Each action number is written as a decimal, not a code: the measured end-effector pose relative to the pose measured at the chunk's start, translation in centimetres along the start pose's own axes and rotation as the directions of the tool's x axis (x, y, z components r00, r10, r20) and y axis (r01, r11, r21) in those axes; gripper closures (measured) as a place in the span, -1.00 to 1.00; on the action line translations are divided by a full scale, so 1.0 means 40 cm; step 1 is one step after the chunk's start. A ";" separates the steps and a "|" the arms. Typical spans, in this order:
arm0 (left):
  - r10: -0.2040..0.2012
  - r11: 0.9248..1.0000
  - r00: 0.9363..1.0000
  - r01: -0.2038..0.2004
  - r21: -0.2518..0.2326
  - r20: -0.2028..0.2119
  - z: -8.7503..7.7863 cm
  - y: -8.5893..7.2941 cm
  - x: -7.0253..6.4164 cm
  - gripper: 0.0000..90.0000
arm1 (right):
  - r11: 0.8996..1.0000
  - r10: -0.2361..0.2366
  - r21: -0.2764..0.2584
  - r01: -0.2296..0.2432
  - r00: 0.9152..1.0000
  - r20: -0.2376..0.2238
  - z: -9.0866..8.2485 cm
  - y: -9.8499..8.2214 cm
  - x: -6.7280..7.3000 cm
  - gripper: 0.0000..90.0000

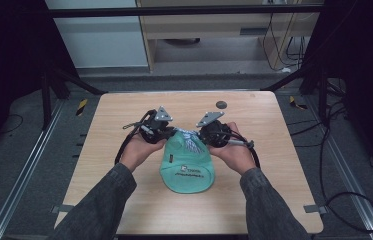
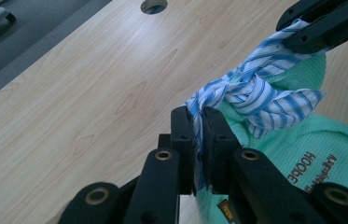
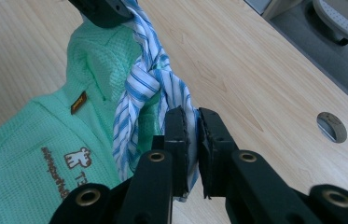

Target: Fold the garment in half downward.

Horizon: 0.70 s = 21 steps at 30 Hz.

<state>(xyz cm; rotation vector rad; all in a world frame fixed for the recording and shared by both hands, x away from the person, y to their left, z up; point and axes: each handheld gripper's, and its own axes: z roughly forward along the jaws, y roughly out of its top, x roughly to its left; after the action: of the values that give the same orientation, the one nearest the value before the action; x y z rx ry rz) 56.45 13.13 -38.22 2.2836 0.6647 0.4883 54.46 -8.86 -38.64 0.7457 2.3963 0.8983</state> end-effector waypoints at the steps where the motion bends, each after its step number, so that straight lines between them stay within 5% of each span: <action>1: -0.001 1.000 1.000 0.001 -0.002 0.001 -0.001 -0.003 -0.001 0.87 | 1.000 -0.001 -0.002 0.001 1.000 0.000 -0.001 -0.002 0.004 0.84; 12: -0.013 1.000 1.000 0.013 -0.010 0.016 0.023 0.033 0.015 0.87 | 1.000 0.003 -0.014 -0.003 1.000 0.017 -0.024 -0.004 -0.006 0.84; 21: 0.024 1.000 1.000 -0.024 -0.003 0.001 0.017 0.018 -0.030 0.87 | 1.000 0.003 -0.018 -0.002 1.000 0.022 -0.030 -0.038 0.009 0.83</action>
<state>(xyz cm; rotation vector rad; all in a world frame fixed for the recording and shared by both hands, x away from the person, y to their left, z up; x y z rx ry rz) 56.09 11.62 -38.37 2.2913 0.6360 0.5000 53.00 -10.11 -38.98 0.7480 2.3656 0.9076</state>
